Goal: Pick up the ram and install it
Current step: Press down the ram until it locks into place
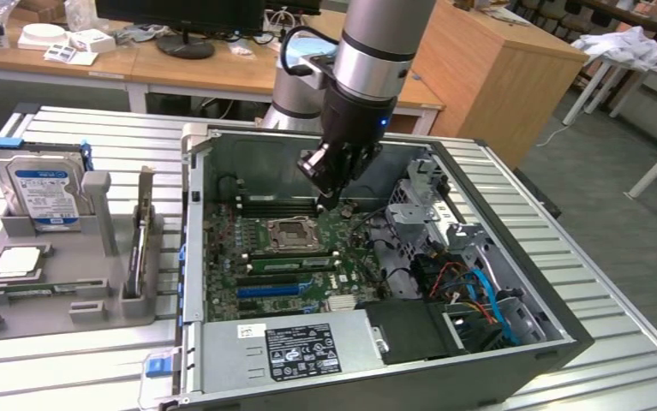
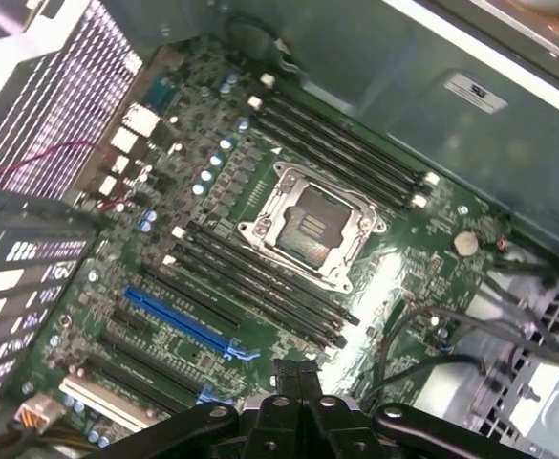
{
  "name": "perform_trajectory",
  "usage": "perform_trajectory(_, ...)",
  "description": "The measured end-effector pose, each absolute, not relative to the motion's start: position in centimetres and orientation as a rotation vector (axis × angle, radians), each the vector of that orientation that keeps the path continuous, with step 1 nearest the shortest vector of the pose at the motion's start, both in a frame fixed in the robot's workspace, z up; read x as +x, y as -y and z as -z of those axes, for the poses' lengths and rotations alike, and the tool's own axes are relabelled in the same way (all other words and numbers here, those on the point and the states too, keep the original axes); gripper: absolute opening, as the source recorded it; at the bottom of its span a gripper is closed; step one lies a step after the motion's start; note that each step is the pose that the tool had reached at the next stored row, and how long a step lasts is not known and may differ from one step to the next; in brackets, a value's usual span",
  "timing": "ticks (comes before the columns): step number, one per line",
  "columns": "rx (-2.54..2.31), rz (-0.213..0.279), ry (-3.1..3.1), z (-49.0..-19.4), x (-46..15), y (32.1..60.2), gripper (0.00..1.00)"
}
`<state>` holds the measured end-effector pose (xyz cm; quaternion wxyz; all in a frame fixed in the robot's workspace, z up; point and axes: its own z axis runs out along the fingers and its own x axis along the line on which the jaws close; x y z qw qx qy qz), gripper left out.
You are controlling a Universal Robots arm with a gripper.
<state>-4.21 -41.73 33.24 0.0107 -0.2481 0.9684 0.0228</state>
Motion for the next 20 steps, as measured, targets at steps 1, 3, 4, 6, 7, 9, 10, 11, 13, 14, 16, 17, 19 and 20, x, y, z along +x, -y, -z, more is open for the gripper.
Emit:
perform_trajectory(1,-0.756,-0.071,-3.026,-33.23,-4.21,41.73,0.11)
perform_trajectory(3,-0.715,-0.071,-3.035,-33.23,-4.21,41.73,0.11)
perform_trajectory(4,-0.693,-0.070,-3.040,-33.23,-4.22,41.73,0.11)
perform_trajectory(6,-0.647,-0.070,-3.050,-33.23,-4.22,41.73,0.11)
perform_trajectory(7,-0.623,-0.069,-3.054,-33.23,-4.23,41.73,0.11)
perform_trajectory(9,-0.577,-0.069,-3.063,-33.23,-4.24,41.73,0.11)
perform_trajectory(10,-0.556,-0.068,-3.066,-33.23,-4.24,41.73,0.11)
perform_trajectory(11,-0.534,-0.068,-3.070,-33.23,-4.26,41.73,0.11)
perform_trajectory(13,-0.498,-0.068,-3.076,-33.23,-4.30,41.73,0.11)
perform_trajectory(14,-0.479,-0.067,-3.078,-33.23,-4.32,41.73,0.11)
perform_trajectory(16,-0.442,-0.067,-3.083,-33.23,-4.36,41.73,0.11)
perform_trajectory(17,-0.424,-0.067,-3.085,-33.23,-4.38,41.73,0.11)
perform_trajectory(19,-0.389,-0.066,-3.090,-33.23,-4.43,41.73,0.11)
perform_trajectory(20,-0.369,-0.066,-3.092,-33.22,-4.45,41.73,0.11)
